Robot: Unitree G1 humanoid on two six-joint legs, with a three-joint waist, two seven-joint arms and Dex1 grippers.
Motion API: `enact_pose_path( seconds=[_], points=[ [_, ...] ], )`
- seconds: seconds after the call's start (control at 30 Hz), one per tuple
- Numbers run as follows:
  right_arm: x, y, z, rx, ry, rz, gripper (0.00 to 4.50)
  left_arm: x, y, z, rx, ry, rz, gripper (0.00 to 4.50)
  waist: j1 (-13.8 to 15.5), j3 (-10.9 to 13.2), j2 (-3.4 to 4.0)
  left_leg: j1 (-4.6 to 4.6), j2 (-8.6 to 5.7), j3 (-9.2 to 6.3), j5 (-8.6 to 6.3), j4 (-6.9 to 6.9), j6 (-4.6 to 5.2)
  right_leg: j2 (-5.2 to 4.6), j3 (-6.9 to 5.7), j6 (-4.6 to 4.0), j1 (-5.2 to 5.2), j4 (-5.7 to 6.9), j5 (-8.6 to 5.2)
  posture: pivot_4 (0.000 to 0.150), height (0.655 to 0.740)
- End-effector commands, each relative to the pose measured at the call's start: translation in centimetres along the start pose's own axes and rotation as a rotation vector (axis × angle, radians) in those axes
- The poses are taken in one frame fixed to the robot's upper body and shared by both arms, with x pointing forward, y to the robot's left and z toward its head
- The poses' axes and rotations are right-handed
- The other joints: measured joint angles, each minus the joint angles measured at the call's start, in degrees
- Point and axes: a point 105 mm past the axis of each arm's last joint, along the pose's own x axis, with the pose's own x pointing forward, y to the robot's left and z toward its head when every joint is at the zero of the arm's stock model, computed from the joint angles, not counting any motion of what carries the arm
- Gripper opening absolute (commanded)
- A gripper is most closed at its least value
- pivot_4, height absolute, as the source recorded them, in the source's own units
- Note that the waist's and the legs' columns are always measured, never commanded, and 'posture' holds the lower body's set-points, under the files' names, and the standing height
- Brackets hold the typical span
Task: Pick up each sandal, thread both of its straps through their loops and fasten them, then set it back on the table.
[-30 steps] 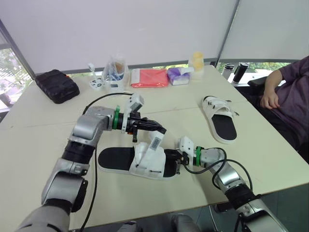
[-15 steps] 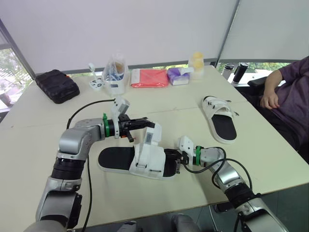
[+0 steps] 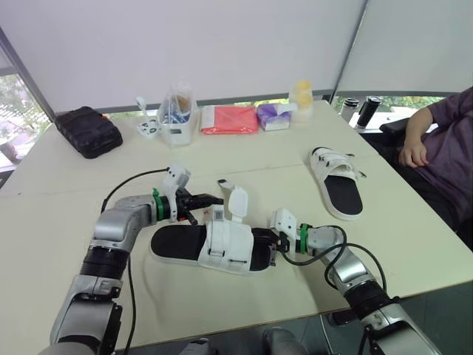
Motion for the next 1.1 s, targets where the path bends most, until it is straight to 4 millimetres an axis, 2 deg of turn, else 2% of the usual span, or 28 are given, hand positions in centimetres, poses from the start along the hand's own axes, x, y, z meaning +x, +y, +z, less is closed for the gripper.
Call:
enact_pose_path(
  seconds=[0.03, 0.13, 0.23, 0.37, 0.47, 0.53, 0.6, 0.7, 0.73, 0.9, 1.1],
  points=[
    [-0.8, 1.8, -5.4, 0.116, 0.203, 0.008, 0.0, 0.6, 0.2, -0.4, 0.054, 0.037, -0.022, 0.02, 0.01, 0.0, 0.0, 0.0, 0.0, 0.0, 0.0, 0.01, 0.0, 0.0, 0.0, 0.0, 0.0, 0.0, 0.0, 0.15, 0.74],
    [-0.8, 1.7, -5.3, 0.114, 0.203, 0.007, 0.0, 1.0, 0.6, -1.3, 0.064, 0.068, -0.027, 0.02, 0.03, -0.02, 0.0, 0.01, 0.0, 0.0, 0.0, 0.0, 0.0, 0.0, 0.0, 0.0, 0.01, 0.0, 0.0, 0.15, 0.74],
    [-0.9, 1.6, -5.4, 0.114, 0.205, 0.005, 0.0, 1.2, 0.7, -1.2, 0.06, 0.065, -0.032, 0.84, -0.03, -0.03, -0.01, 0.01, 0.0, 0.0, 0.0, 0.0, 0.0, -0.01, -0.01, 0.0, 0.01, 0.0, 0.0, 0.15, 0.74],
    [-1.1, 1.7, -5.5, 0.113, 0.209, 0.003, 0.0, 1.0, 0.7, -0.2, 0.059, 0.025, -0.029, 2.88, 0.0, -0.03, -0.01, 0.0, 0.0, -0.01, 0.0, 0.0, 0.0, -0.02, -0.02, 0.01, 0.0, 0.0, 0.0, 0.15, 0.74],
    [-1.1, 1.8, -5.5, 0.114, 0.208, 0.001, 0.0, 0.0, 2.4, 1.3, 0.061, -0.012, 0.07, 4.39, -0.01, -0.02, -0.02, -0.01, 0.0, -0.01, 0.0, 0.0, 0.0, -0.02, -0.02, 0.01, -0.01, 0.0, 0.0, 0.15, 0.74],
    [-1.1, 1.8, -5.5, 0.114, 0.208, 0.0, 0.0, -0.8, 2.8, 3.8, 0.033, -0.085, 0.108, 4.39, -0.01, 0.0, -0.06, -0.03, 0.0, -0.02, 0.0, 0.0, 0.0, -0.01, -0.03, 0.01, -0.03, 0.0, 0.0, 0.15, 0.74],
    [-1.2, 1.9, -5.5, 0.115, 0.208, 0.0, 0.0, -1.2, 2.0, 6.1, -0.028, -0.166, 0.091, 4.39, -0.01, 0.0, -0.06, -0.04, 0.0, -0.03, 0.0, 0.0, 0.0, -0.02, -0.04, 0.02, -0.03, 0.0, 0.01, 0.15, 0.74],
    [-1.2, 2.0, -5.6, 0.117, 0.208, -0.001, 0.0, -1.1, -0.3, 7.3, -0.163, -0.203, 0.019, 4.39, -0.05, -0.02, -0.03, -0.02, 0.0, -0.03, 0.0, 0.0, 0.0, -0.03, -0.05, 0.03, -0.01, -0.01, 0.0, 0.15, 0.74],
    [-1.2, 2.0, -5.6, 0.117, 0.208, -0.002, 0.0, -1.1, -0.8, 7.4, -0.191, -0.201, 0.005, 4.39, -0.05, -0.02, -0.03, -0.02, -0.01, -0.03, 0.0, -0.01, 0.0, -0.04, -0.04, 0.04, -0.01, -0.01, 0.0, 0.15, 0.74],
    [-0.9, 2.1, -5.6, 0.118, 0.205, 0.004, 0.0, 0.7, -3.7, 5.0, -0.374, -0.082, -0.035, 4.39, -0.08, -0.02, -0.03, 0.01, -0.01, -0.04, 0.0, -0.01, 0.0, -0.04, -0.05, 0.05, 0.03, 0.0, -0.01, 0.15, 0.74],
    [-0.7, 2.0, -5.5, 0.118, 0.204, 0.006, 0.0, 2.7, -2.8, 3.1, -0.434, 0.022, 0.036, 4.39, -0.07, -0.01, -0.05, 0.02, -0.02, -0.04, 0.01, -0.01, -0.04, -0.02, -0.05, 0.06, 0.03, 0.0, 0.0, 0.15, 0.74]
  ],
)
